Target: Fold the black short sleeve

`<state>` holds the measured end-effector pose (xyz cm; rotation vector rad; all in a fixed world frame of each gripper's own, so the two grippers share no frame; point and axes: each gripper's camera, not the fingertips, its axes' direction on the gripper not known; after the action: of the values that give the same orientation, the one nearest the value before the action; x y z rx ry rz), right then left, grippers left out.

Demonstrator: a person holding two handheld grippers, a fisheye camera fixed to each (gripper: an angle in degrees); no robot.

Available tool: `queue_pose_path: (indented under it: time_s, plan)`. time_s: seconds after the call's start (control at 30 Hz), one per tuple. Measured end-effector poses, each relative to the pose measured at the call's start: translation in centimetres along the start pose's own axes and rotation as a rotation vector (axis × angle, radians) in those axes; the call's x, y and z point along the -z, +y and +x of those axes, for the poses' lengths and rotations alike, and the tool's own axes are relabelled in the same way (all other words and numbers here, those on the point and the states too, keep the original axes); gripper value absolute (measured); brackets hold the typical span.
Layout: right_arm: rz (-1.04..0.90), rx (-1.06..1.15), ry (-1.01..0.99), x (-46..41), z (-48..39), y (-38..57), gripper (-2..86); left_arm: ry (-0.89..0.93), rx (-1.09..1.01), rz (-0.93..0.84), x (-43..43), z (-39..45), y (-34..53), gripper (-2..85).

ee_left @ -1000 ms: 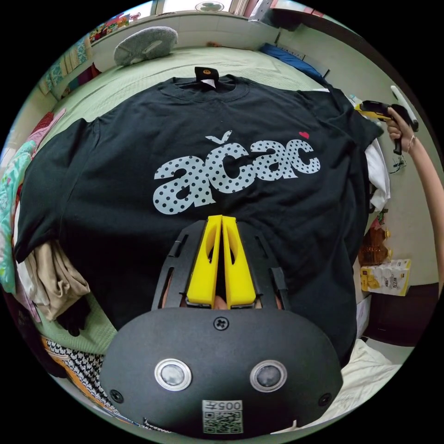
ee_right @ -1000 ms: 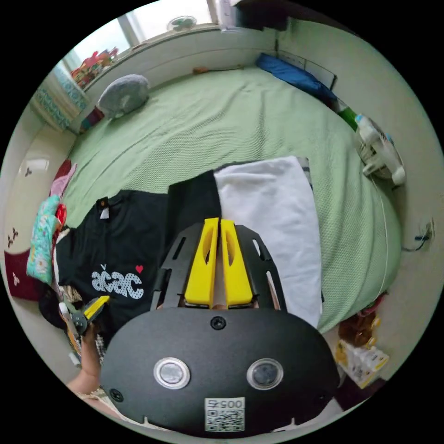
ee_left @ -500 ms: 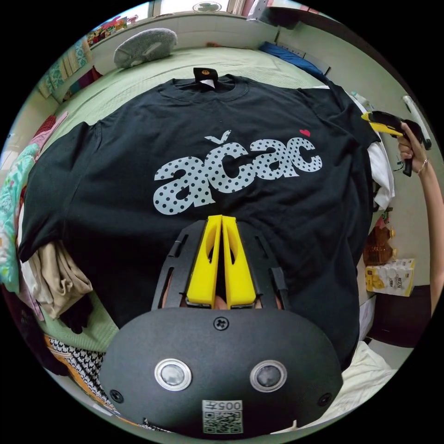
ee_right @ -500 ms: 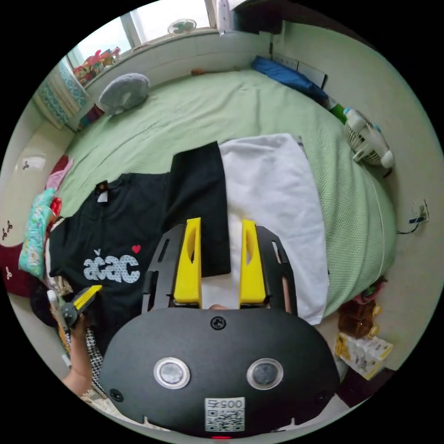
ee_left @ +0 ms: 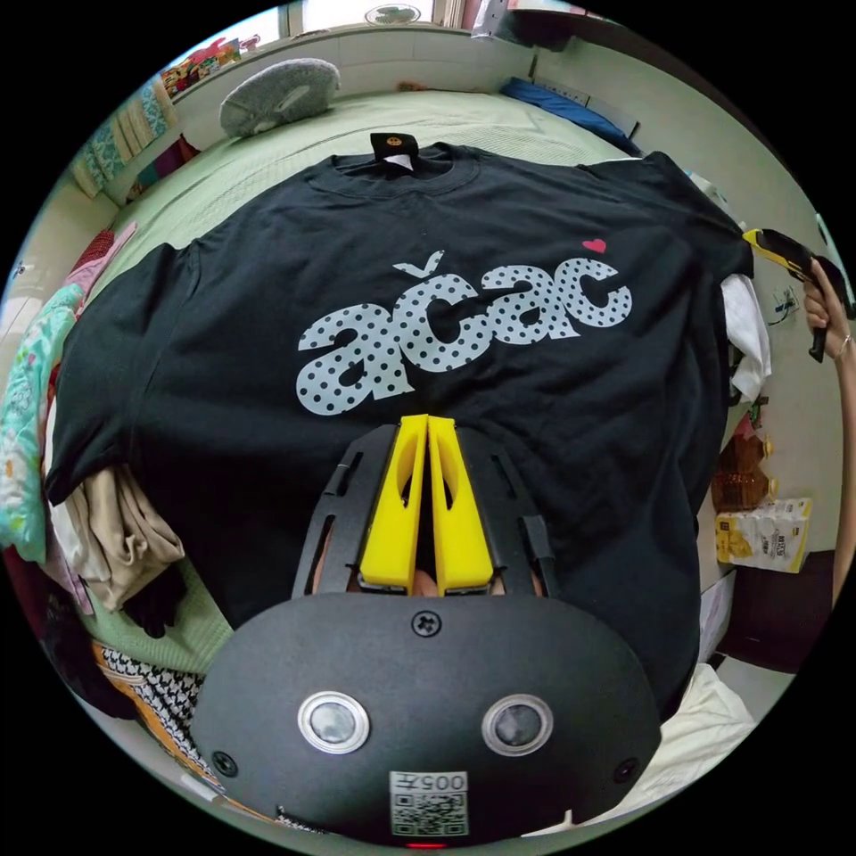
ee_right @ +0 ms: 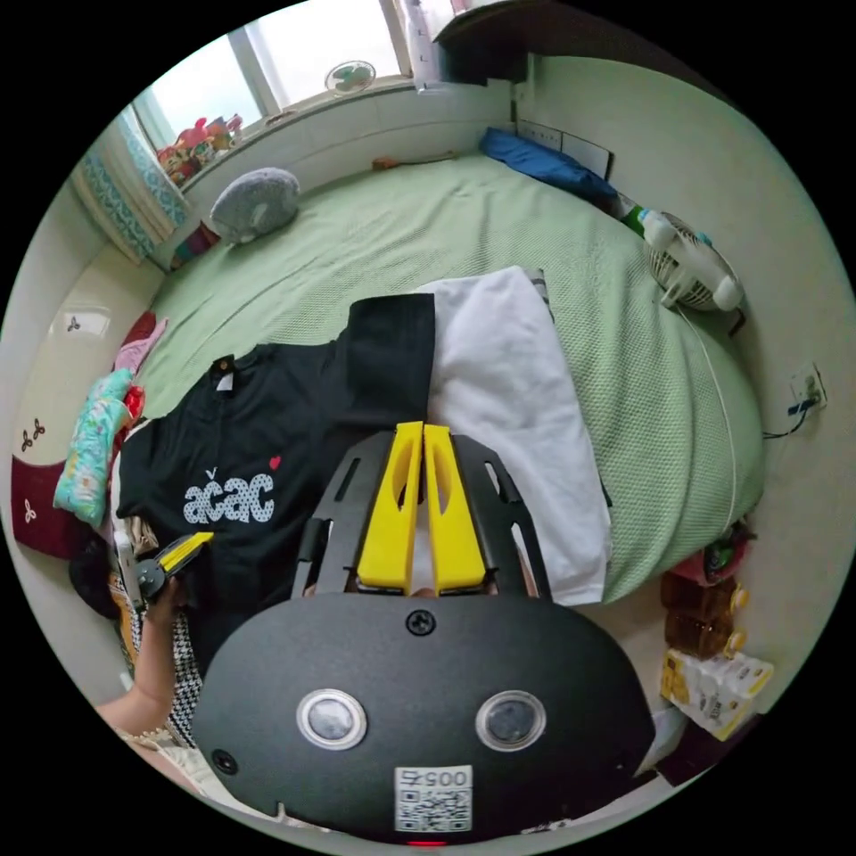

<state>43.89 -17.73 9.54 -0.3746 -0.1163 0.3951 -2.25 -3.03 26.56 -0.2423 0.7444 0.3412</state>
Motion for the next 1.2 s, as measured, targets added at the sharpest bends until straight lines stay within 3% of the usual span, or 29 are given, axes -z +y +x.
queue_pose_path:
  time_s: [0.1,0.23,0.37,0.53,0.7,0.83,0.97,1.2]
  plan:
    - [-0.071,-0.058,0.084,-1.9,0.4,0.6,-1.4,0.002,0.004,-0.001,1.0,-0.2,0.7,-0.4]
    - [0.079,-0.124,0.172,1.4,-0.7,3.7,-1.1,-0.01,-0.01,-0.019,2.4,-0.2,1.5,-0.3]
    - [0.215,0.055,0.112,4.5,-6.8,9.5,-1.1,0.025,0.017,-0.036,3.9,-1.0,2.4,-0.4]
    - [0.096,0.217,-0.048,1.2,-14.5,17.1,-1.2,0.153,0.162,-0.021,5.5,-3.2,3.9,-0.6]
    - [0.012,0.171,-0.014,-0.6,-19.0,22.7,-1.2,0.263,0.272,-0.012,10.6,-4.3,7.8,-0.7]
    - [-0.032,0.183,-0.11,0.9,-21.0,25.9,-1.0,0.122,0.312,0.109,17.8,-2.9,14.6,-0.7]
    - [-0.121,0.192,-0.351,1.3,-21.6,28.7,-1.1,0.027,0.427,0.126,21.4,-3.0,21.5,-0.7]
    - [-0.081,0.223,-0.129,4.9,-22.5,32.2,-1.0,-0.032,0.384,0.046,25.3,-1.6,25.3,-0.7]
